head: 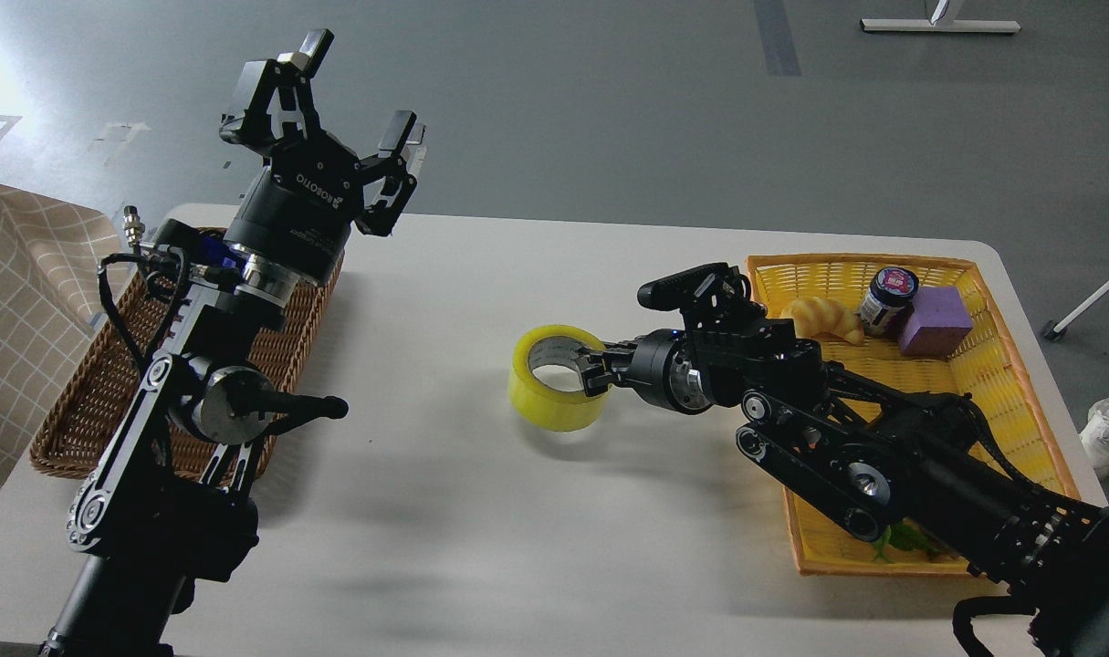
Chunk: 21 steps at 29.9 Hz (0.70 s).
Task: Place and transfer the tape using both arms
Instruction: 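Set the tape roll on the table and open the right gripper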
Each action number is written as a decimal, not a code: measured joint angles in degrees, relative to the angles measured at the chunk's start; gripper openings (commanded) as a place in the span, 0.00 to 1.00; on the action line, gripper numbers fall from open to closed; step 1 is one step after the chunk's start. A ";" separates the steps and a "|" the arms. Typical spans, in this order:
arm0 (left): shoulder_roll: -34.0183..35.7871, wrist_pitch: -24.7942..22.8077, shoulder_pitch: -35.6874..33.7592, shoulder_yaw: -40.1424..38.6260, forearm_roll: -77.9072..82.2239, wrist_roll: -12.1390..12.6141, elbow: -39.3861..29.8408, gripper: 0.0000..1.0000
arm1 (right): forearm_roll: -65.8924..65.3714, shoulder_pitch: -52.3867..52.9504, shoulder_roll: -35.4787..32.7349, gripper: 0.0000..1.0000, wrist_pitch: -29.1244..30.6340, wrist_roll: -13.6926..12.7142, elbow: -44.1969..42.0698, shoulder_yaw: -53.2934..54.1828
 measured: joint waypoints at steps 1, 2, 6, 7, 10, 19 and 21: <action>0.03 0.00 0.01 -0.06 0.00 0.00 -0.02 0.98 | 0.00 0.01 0.11 0.00 0.00 0.00 0.00 0.00; 0.07 0.00 0.02 -0.08 0.00 0.00 -0.03 0.98 | -0.01 0.01 0.18 0.00 0.00 0.00 0.00 0.00; 0.28 0.00 0.03 -0.22 -0.08 0.00 -0.06 0.98 | -0.01 0.06 0.36 0.00 0.00 0.00 0.00 0.03; 0.31 0.00 0.03 -0.28 -0.08 0.00 -0.06 0.98 | -0.01 0.16 0.37 0.00 0.00 0.00 0.00 0.05; 0.33 0.00 0.03 -0.38 -0.08 -0.02 -0.06 0.98 | -0.01 0.29 0.38 0.00 0.00 0.00 -0.07 0.05; 0.28 0.00 0.09 -0.46 -0.08 -0.02 -0.06 0.98 | -0.01 0.29 1.88 0.00 0.00 0.01 -2.91 -0.21; 0.28 0.00 0.08 -0.47 -0.08 -0.02 -0.06 0.98 | -0.01 0.29 2.16 0.00 0.00 0.01 -3.22 -0.21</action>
